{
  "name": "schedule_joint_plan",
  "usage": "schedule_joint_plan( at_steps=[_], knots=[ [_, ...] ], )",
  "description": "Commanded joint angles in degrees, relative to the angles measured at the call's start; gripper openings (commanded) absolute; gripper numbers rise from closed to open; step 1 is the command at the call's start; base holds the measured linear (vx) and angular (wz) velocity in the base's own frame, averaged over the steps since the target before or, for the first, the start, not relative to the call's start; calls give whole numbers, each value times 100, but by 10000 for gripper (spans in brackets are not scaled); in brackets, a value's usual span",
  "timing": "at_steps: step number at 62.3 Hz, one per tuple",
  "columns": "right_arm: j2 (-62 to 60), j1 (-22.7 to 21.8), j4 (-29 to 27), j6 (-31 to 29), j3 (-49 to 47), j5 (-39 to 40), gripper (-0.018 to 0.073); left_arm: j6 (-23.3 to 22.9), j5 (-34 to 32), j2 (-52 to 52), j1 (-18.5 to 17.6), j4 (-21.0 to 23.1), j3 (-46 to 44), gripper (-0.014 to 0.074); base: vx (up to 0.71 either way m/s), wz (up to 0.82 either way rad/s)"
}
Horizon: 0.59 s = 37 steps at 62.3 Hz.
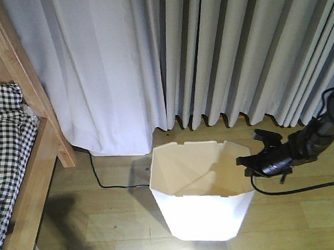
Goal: Move trash bin to bedside with robot
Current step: 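Lower the bin onto the floor beside the bed with the right gripper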
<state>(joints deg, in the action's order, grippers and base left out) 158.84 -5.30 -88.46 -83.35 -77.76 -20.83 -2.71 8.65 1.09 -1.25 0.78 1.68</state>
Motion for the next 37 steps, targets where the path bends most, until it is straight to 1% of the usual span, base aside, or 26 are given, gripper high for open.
schedule_joint_plan(
  at_steps=[1,4,9,16,19,24,31,37],
  knots=[
    [-422,211,-634,-268,-155,-1011,-3,-52,-446,57,-31,22,158,-6,0,0],
    [-349,291,-717,-269,-217,-1023,-3,-52,-446,57,-31,22,158,-6,0,0],
    [-234,339,-696,-285,-338,-1015,-3,-52,-446,57,-31,22,158,-6,0,0],
    [-76,339,-393,-294,-529,-1010,-3,-52,-446,57,-31,22,158,-6,0,0],
    [-6,339,-367,-294,-573,-998,-3,-52,-446,57,-31,22,158,-6,0,0],
    [110,339,-485,-294,-578,-794,-2,-52,-446,57,-31,22,158,-6,0,0],
    [315,339,-466,-306,-578,-414,1,-52,-446,57,-31,22,158,-6,0,0],
    [481,339,-466,-361,-578,-391,9,-52,-446,57,-31,22,158,-6,0,0]
  ],
)
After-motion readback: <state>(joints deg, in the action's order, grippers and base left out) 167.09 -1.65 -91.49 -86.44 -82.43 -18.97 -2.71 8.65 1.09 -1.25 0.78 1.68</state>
